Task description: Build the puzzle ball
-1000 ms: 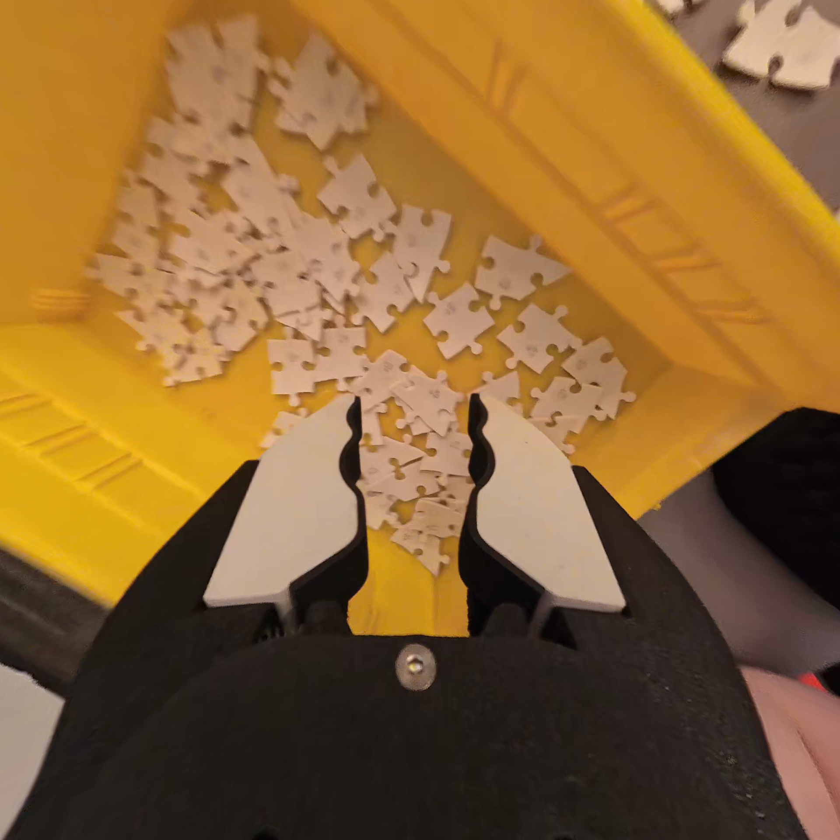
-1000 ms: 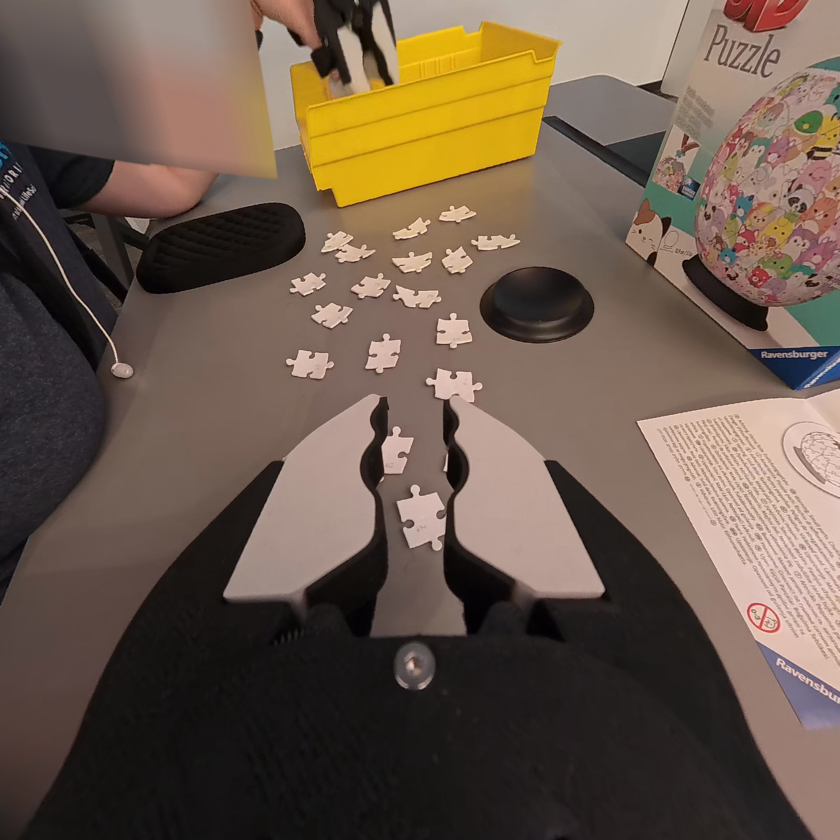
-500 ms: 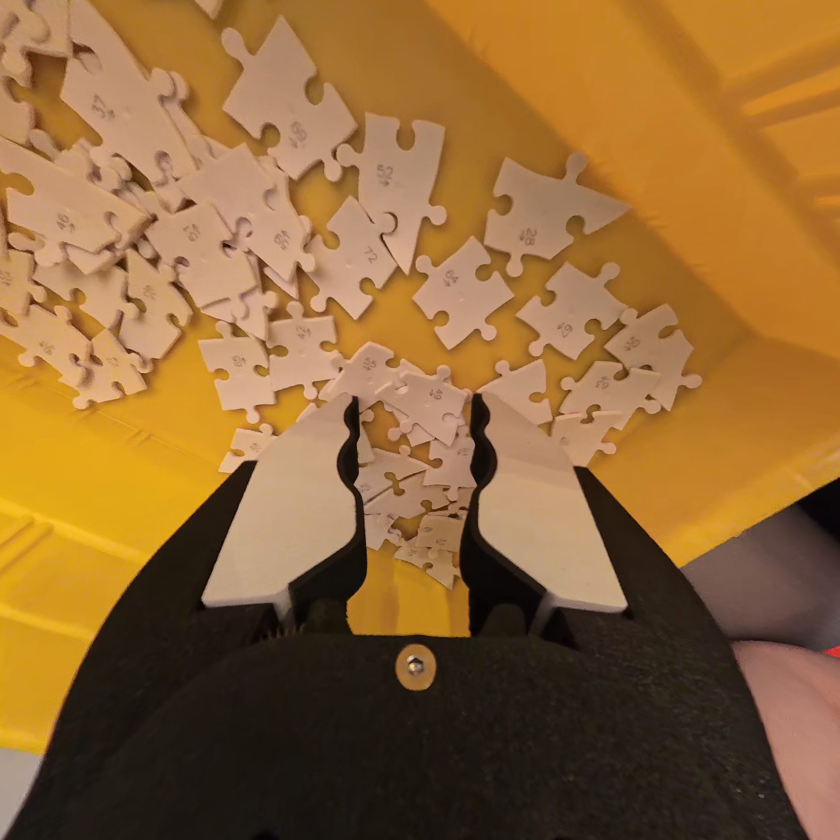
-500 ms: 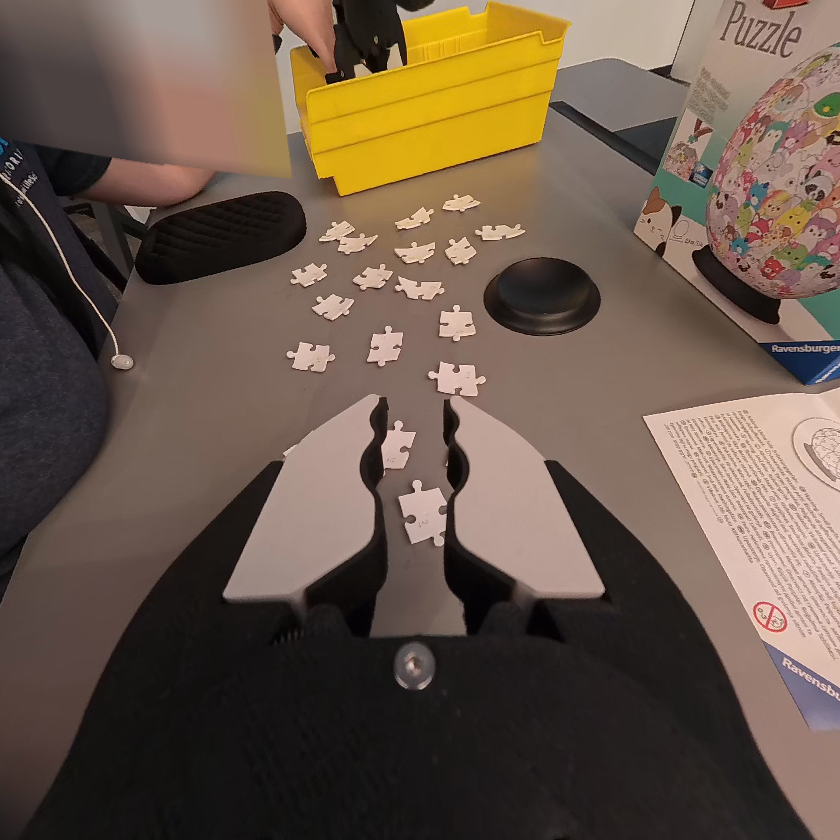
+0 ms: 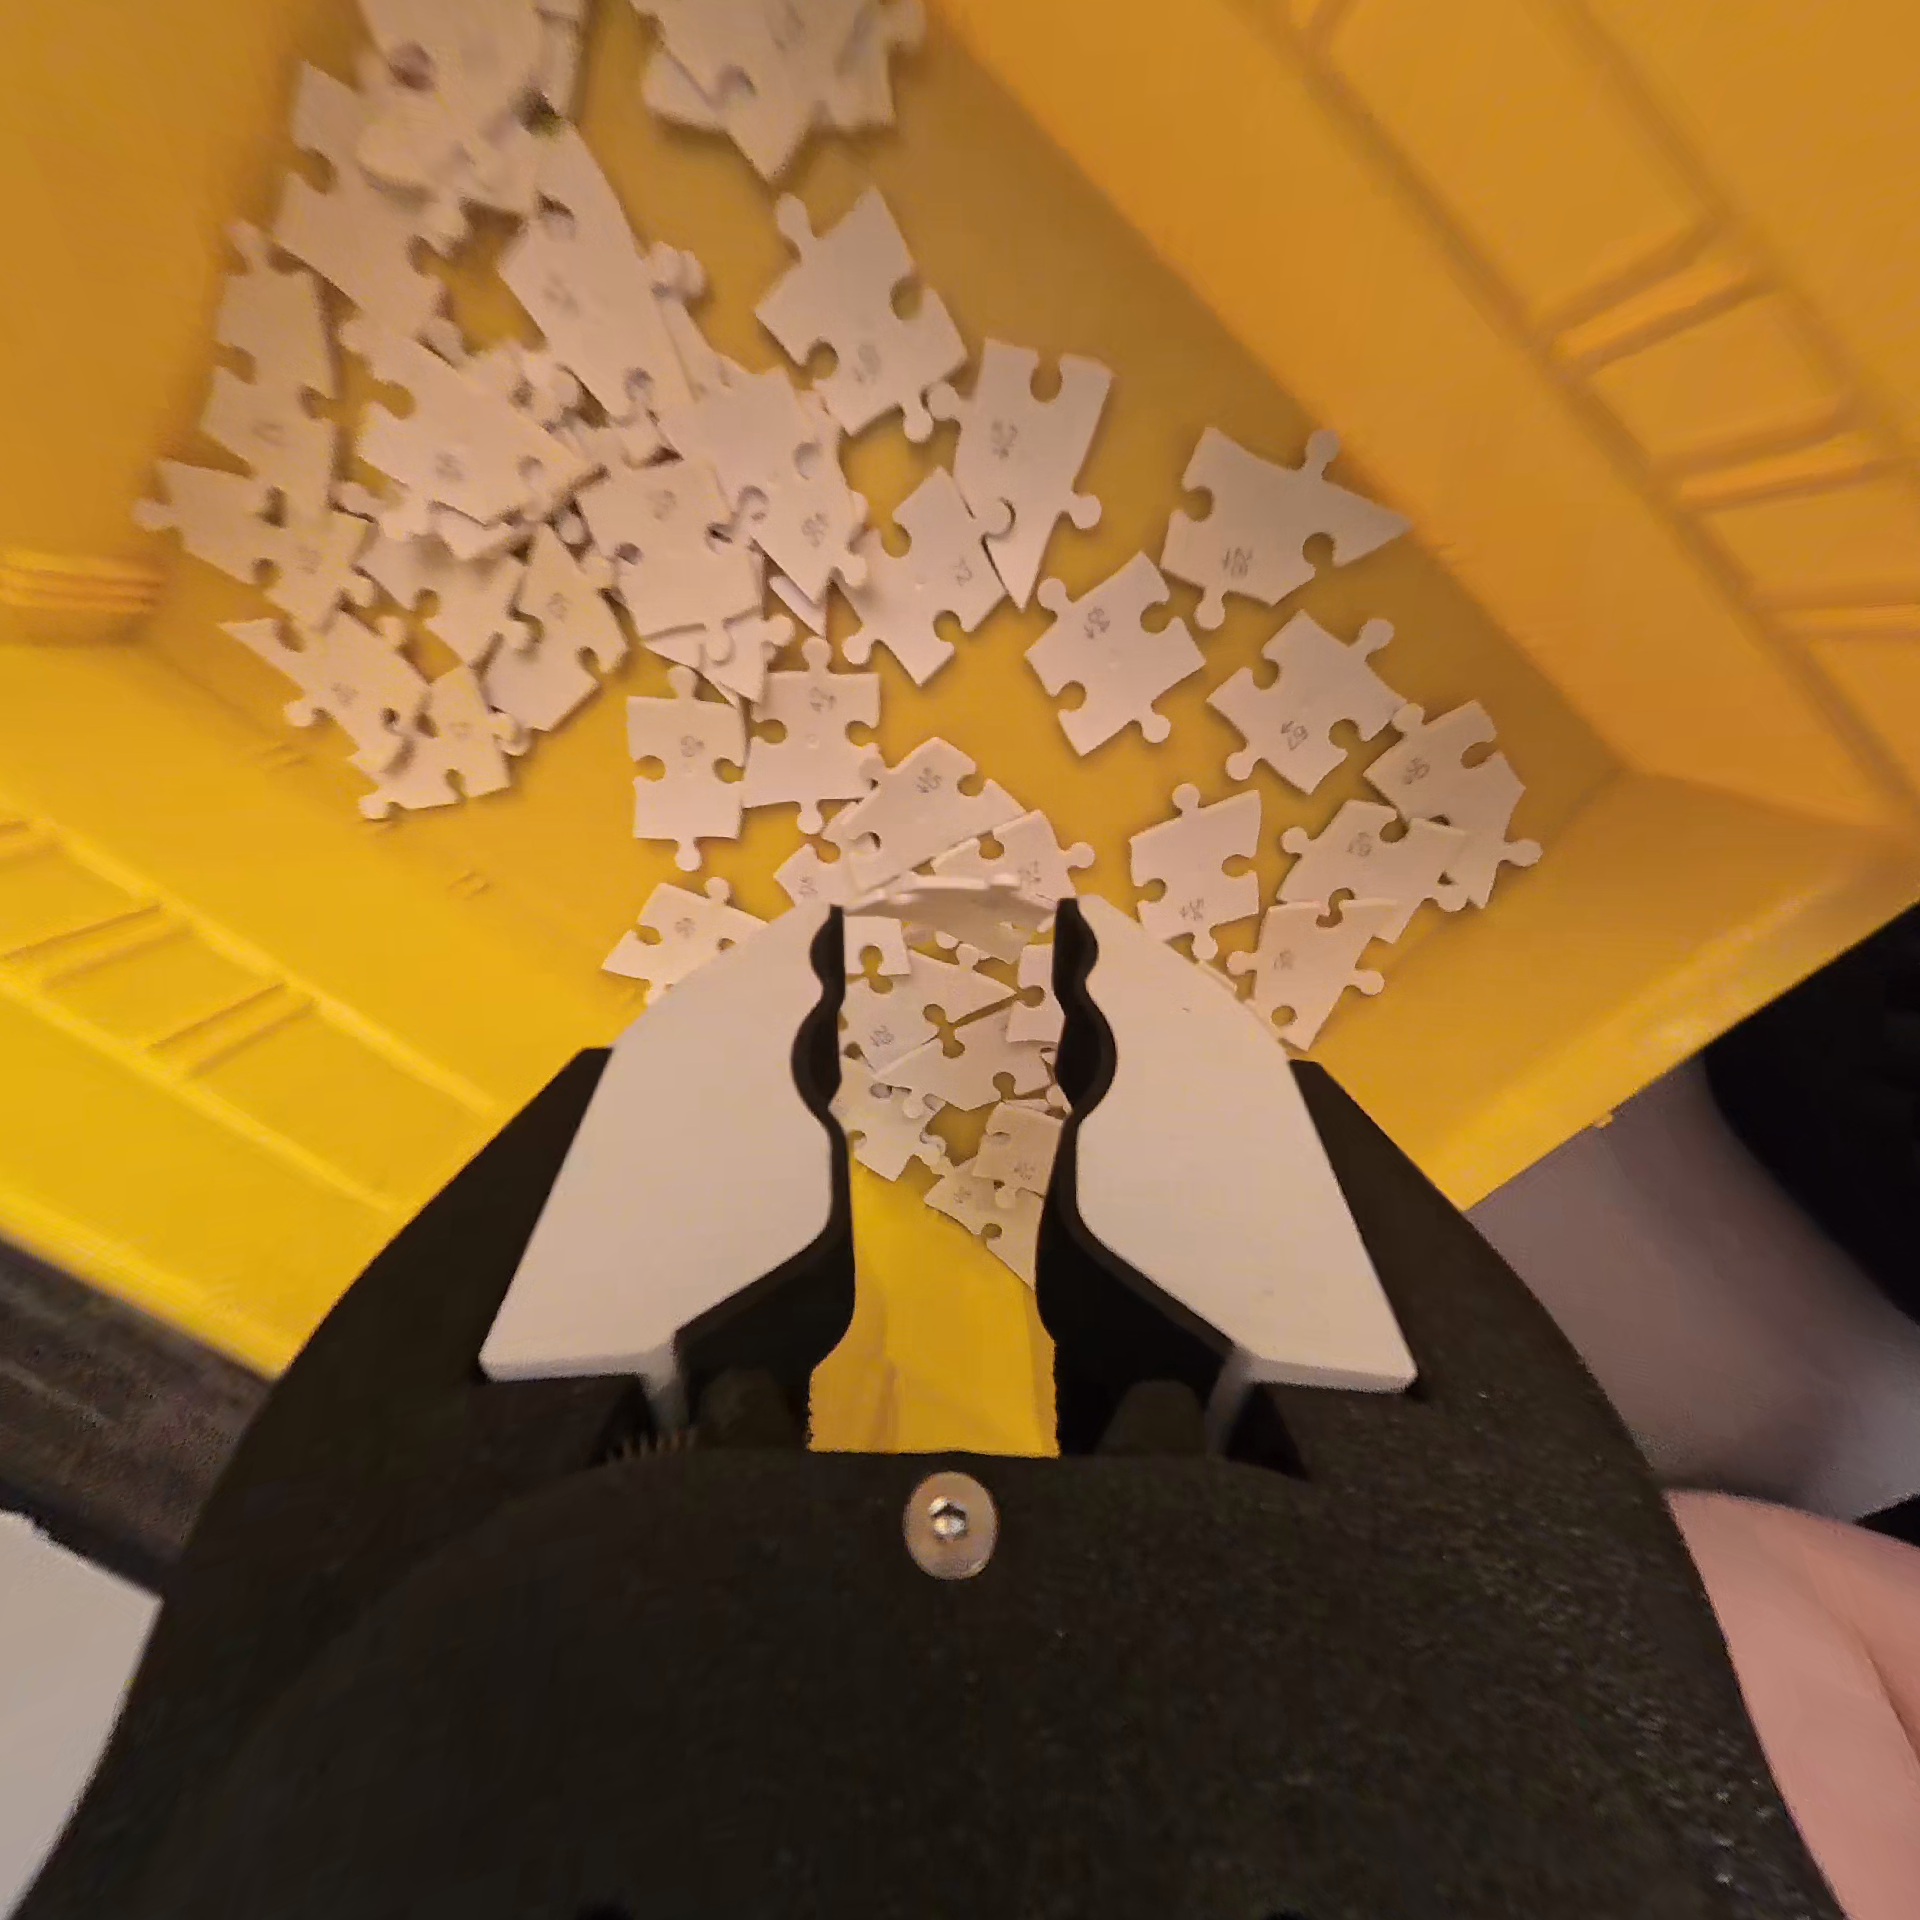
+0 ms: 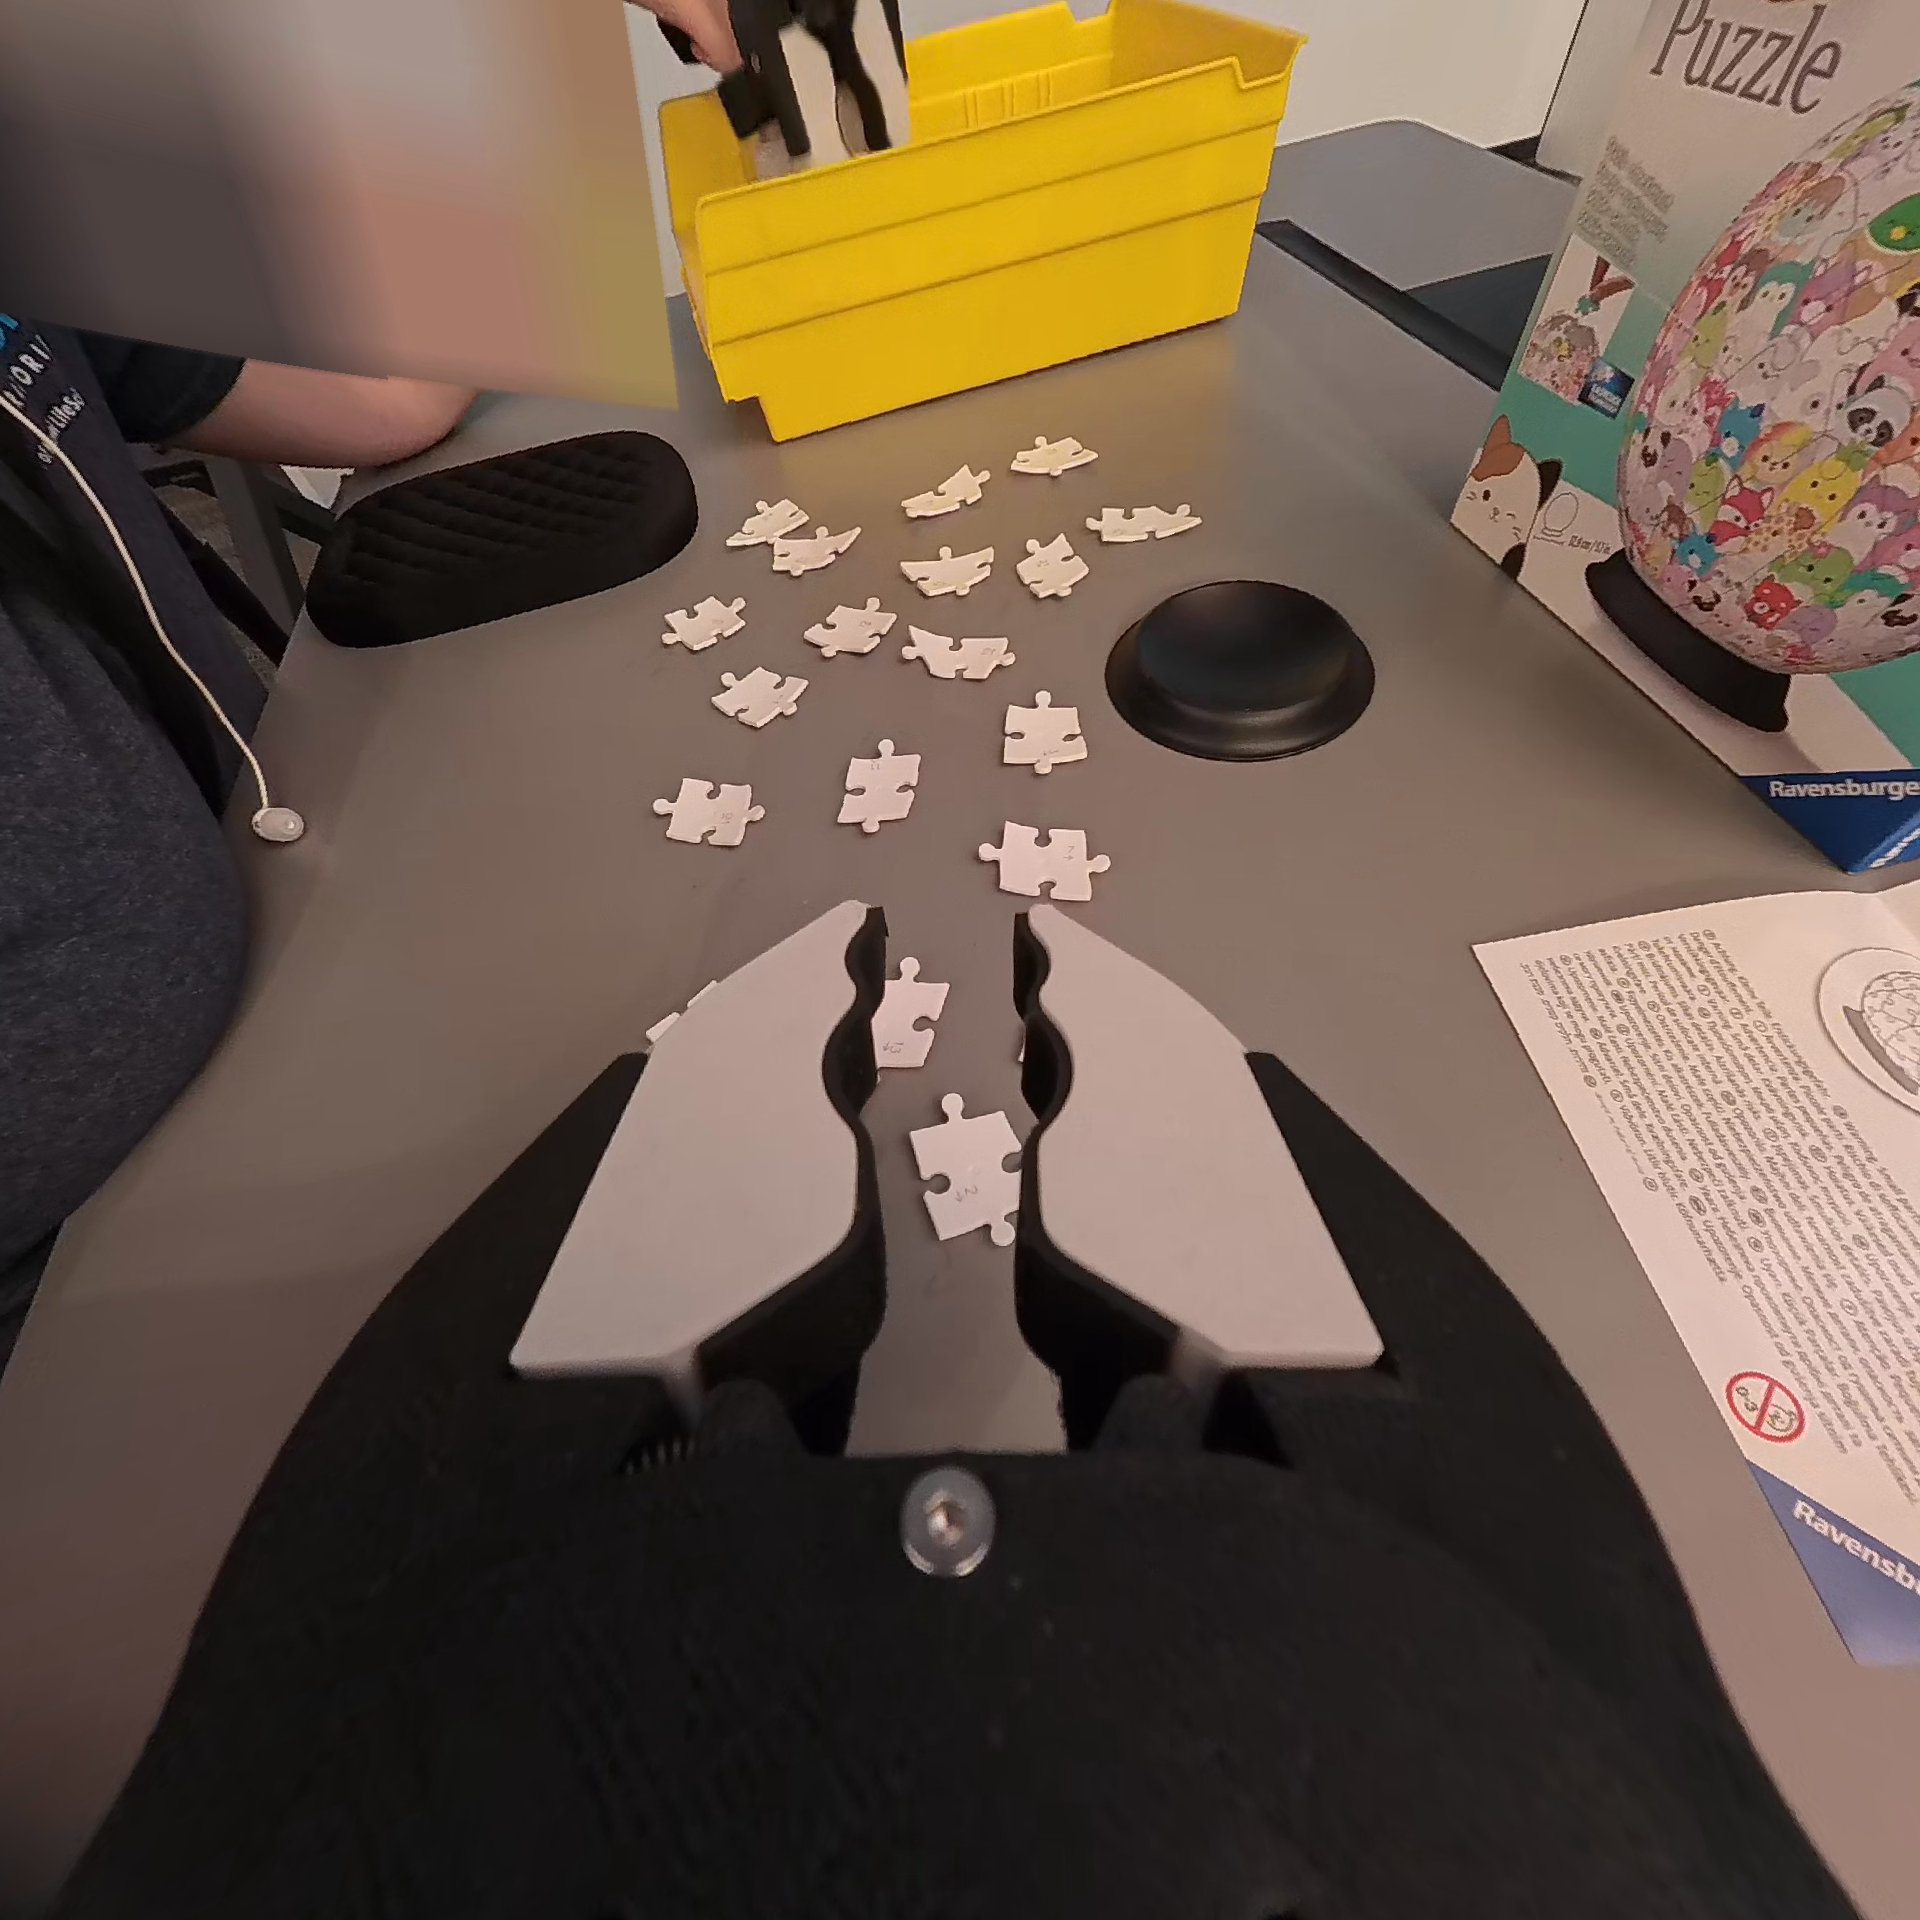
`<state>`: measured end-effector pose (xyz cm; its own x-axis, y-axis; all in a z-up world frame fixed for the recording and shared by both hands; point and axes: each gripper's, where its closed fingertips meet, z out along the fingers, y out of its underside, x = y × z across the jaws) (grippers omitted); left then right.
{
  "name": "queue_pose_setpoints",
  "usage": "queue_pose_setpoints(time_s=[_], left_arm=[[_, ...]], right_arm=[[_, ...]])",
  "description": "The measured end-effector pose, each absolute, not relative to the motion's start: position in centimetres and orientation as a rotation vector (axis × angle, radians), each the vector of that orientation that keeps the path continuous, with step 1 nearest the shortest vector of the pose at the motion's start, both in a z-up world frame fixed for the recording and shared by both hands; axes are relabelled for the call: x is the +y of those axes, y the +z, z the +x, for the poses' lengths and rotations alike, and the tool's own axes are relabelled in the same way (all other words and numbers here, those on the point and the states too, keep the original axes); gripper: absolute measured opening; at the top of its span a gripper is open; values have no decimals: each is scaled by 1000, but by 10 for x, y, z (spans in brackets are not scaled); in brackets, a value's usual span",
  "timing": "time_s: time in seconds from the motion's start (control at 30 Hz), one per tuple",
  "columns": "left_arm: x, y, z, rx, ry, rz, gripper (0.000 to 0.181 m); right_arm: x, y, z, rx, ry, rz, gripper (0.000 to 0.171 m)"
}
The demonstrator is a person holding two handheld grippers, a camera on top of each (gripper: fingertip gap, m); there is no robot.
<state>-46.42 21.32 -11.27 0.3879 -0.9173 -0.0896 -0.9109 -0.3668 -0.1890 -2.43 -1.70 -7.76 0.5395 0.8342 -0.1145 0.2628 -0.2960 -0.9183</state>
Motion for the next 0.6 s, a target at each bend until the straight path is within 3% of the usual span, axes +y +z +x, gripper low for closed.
queue_pose_setpoints(time_s=[0.2, 0.6], left_arm=[[212, -99, -452, 1581, -131, -2395, 38], [192, -138, -433, 1781, -121, -2492, 38]], right_arm=[[-16, -79, -24, -902, 758, -1831, 24], [-16, -79, -24, -900, 759, -1835, 24]])
